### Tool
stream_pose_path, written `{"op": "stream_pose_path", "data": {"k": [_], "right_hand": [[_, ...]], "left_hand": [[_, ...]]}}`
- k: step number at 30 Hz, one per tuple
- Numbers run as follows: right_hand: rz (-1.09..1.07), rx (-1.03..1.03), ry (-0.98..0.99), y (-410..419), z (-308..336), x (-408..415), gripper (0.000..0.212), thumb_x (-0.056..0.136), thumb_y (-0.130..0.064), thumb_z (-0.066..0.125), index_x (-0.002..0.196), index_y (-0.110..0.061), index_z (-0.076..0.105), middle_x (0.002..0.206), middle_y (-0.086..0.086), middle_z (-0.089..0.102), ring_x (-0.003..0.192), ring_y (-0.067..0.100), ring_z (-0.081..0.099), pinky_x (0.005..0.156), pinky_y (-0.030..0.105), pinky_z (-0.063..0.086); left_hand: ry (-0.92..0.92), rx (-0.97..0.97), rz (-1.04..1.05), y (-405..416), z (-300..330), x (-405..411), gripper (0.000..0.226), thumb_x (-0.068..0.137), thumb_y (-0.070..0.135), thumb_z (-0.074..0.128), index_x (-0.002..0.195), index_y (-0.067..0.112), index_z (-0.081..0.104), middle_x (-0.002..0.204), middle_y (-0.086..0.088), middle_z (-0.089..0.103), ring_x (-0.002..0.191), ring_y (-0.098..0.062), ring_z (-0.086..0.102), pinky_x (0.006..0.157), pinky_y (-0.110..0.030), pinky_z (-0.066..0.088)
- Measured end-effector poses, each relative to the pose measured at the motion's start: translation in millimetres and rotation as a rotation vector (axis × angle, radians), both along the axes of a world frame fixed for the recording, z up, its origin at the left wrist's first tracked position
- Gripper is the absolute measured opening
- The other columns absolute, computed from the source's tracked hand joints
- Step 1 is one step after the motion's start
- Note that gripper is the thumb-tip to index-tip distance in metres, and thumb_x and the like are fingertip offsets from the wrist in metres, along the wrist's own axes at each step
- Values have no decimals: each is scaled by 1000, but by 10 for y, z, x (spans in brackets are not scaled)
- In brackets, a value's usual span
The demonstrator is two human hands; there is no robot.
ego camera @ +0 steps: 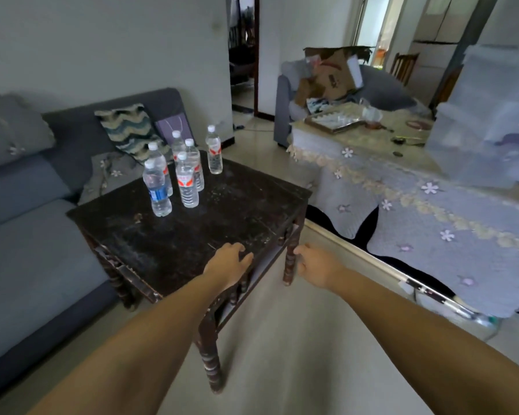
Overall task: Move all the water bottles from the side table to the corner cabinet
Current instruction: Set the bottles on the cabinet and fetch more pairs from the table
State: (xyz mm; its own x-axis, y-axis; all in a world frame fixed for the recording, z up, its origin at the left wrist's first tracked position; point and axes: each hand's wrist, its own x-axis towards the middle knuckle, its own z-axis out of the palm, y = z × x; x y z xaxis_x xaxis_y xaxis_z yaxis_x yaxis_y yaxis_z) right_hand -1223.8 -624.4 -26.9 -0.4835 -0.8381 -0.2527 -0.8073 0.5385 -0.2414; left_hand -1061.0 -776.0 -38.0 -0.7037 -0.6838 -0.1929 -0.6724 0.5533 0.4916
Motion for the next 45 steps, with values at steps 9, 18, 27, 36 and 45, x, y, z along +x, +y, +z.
{"op": "stream_pose_path", "data": {"k": [9, 18, 27, 36, 45], "right_hand": [[148, 25, -21, -1292, -89, -902, 40, 100, -27, 42, 139, -17, 44, 141, 10, 43, 121, 30, 52, 102, 41, 44], [319, 52, -27, -2888, -246, -1192, 41, 101, -29, 41, 141, -20, 41, 143, 5, 42, 122, 26, 52, 103, 42, 43], [343, 86, -137, -4299, -518, -1276, 45, 99, -30, 47, 141, -16, 43, 138, 10, 47, 125, 27, 51, 106, 38, 42], [266, -269, -543, -5191, -880, -917, 78, 81, -27, 77, 146, -18, 34, 148, 5, 42, 138, 22, 40, 114, 38, 36], [169, -288, -818, -5714, -1360, -777, 87, 70, -27, 85, 140, -18, 34, 125, -12, 51, 111, 4, 50, 87, 4, 41]], "left_hand": [[15, 59, 191, -911, -98, -653, 48, 97, 43, 46, 135, 14, 49, 136, -12, 49, 121, -29, 53, 102, -42, 46], [87, 167, 522, -2483, -385, -835, 41, 96, 42, 48, 123, 11, 56, 120, -12, 60, 105, -26, 60, 93, -38, 49], [178, 286, 822, -3495, -571, -647, 38, 94, 38, 55, 113, 5, 60, 112, -16, 66, 105, -32, 62, 91, -36, 48], [379, 401, 1112, -3932, -865, -484, 94, 73, 35, 81, 146, 9, 28, 150, -13, 39, 134, -32, 44, 109, -47, 42], [661, 274, 1301, -4292, -1214, -761, 85, 68, 32, 85, 136, 19, 37, 124, 5, 54, 110, -13, 54, 94, -28, 43]]}}
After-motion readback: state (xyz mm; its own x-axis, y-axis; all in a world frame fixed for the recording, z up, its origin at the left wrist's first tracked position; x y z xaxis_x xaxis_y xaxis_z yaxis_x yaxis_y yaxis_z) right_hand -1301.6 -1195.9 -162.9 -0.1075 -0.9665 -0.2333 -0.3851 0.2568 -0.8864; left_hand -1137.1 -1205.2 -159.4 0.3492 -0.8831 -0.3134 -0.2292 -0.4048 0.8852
